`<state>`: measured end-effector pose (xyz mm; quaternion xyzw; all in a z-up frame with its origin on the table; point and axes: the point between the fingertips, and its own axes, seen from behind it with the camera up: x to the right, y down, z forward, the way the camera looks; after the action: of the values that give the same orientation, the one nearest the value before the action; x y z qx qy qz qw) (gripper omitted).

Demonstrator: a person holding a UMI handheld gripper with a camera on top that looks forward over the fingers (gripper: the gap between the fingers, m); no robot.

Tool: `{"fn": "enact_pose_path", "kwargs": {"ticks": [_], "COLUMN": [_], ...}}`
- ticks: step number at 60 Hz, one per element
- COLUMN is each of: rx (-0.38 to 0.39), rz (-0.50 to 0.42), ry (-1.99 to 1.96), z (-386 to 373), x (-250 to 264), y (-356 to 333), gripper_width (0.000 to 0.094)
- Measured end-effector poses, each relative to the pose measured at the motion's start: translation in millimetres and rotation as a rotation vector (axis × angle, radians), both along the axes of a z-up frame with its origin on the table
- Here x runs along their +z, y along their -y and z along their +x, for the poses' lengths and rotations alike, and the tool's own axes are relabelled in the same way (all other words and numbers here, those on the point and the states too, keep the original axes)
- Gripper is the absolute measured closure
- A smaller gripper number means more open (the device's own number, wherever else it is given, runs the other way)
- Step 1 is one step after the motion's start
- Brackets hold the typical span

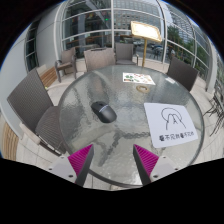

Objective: Arrange mouse

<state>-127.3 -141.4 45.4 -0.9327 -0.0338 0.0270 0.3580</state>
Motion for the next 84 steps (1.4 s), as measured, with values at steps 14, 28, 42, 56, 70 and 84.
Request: {"fn": "enact_pose_path", "kwargs": {"ticks": [14, 28, 42, 56, 70, 84], "rx": [-0.002, -0.041, -0.128, -0.192, -0.131, -0.014], "rz": [-0.048, -0.055, -0.046, -0.026, -0.079, 0.095], "ry": [0.032, 0.031, 0.0, -0.002, 0.006, 0.04], "z": [-50.3, -50.0, -32.1, -19.0, -21.1, 16.0], "x": [-49.8, -64.1, -64.8, -65.5, -66.0, 82.3], "y": [-107.3, -184.6, -223.3, -225.4, -220.0, -242.8], "gripper_width": [0.0145, 0.0141, 0.0265, 0.0482, 0.0628, 0.0629]}}
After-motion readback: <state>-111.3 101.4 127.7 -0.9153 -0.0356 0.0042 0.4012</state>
